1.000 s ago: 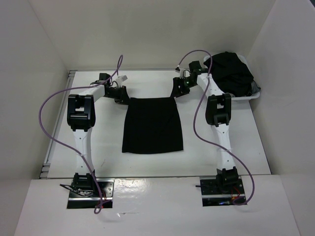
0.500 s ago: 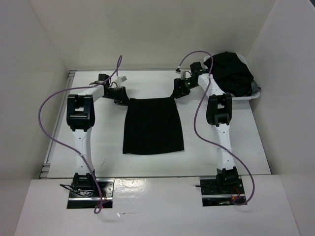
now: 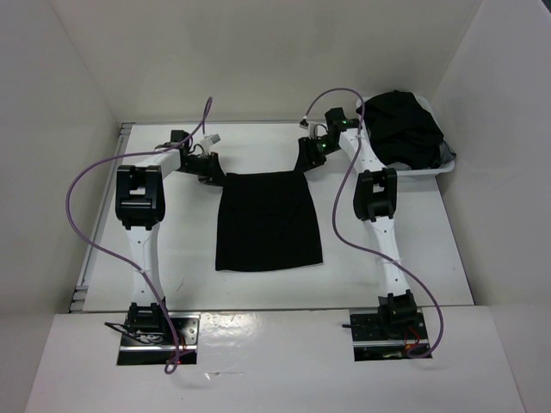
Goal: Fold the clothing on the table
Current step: Flatten the skirt out
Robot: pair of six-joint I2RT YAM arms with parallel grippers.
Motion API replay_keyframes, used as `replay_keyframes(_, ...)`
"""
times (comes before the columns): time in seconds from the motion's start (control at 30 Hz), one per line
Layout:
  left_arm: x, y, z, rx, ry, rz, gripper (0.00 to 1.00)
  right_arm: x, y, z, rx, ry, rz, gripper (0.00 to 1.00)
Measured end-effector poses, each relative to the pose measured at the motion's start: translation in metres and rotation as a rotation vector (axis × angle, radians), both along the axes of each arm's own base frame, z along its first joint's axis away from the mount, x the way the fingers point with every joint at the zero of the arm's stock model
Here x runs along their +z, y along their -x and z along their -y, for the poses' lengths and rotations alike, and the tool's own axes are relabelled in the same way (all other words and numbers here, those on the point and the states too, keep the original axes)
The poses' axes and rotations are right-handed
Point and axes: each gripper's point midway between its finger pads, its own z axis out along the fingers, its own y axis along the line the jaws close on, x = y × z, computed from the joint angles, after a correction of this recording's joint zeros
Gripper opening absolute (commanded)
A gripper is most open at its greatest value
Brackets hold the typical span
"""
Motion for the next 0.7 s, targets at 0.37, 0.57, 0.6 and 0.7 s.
replay_keyframes(0.37, 0.000, 0.001, -0.007, 0.010, 0.006, -0.011, 0.22, -0.001, 0.010, -0.009, 0.037, 0.007, -0.012, 0.54)
replay_keyframes(0.57, -0.001, 0.003, -0.008, 0.010, 0.009, -0.016, 0.21, -0.003, 0.016, -0.010, 0.044, -0.002, -0.030, 0.54)
replay_keyframes(0.6, -0.001, 0.003, -0.008, 0.010, 0.012, -0.018, 0.21, -0.003, 0.019, -0.009, 0.044, -0.003, -0.038, 0.54)
replay_keyframes(0.7, -0.001, 0.005, -0.009, 0.010, 0.020, -0.023, 0.21, -0.004, 0.027, -0.009, 0.047, -0.006, -0.059, 0.54)
